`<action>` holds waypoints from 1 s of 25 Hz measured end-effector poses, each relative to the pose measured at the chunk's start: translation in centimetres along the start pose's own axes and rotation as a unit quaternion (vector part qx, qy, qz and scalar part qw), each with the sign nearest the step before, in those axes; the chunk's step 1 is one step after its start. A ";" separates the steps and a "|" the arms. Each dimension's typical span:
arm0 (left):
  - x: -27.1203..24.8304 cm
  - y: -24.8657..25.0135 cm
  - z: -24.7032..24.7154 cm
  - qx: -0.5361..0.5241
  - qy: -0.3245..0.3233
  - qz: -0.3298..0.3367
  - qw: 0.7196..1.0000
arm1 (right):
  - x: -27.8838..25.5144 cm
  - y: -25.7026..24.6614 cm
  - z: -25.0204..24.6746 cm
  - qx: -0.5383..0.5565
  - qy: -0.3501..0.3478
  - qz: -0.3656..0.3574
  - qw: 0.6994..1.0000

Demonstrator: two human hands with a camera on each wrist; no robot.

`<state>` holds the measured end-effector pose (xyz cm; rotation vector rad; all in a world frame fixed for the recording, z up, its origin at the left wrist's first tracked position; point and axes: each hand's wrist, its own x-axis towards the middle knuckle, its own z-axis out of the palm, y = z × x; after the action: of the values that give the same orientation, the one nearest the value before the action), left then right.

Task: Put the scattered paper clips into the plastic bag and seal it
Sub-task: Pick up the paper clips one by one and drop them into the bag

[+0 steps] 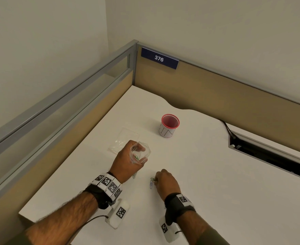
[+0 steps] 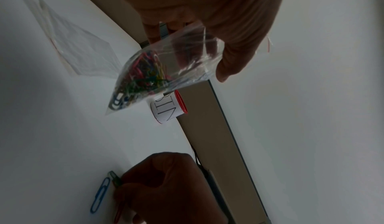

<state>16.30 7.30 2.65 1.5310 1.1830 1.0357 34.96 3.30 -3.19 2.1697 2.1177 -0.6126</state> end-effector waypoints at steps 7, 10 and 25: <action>0.3 0.2 -0.5 0.006 0.012 -0.003 1.000 | 0.8 -0.1 -0.7 -0.041 -0.005 -0.018 0.999; 0.3 0.3 -0.5 0.006 0.011 -0.004 1.000 | 0.9 -0.1 -0.9 -0.062 -0.003 -0.033 0.998; 0.7 0.5 0.3 0.010 0.005 -0.014 1.000 | -1.2 -5.2 -14.3 0.223 0.205 -0.152 0.941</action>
<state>16.87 7.88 3.09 1.5233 1.2208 1.0165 33.41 6.88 11.55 2.3740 2.8081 -0.7854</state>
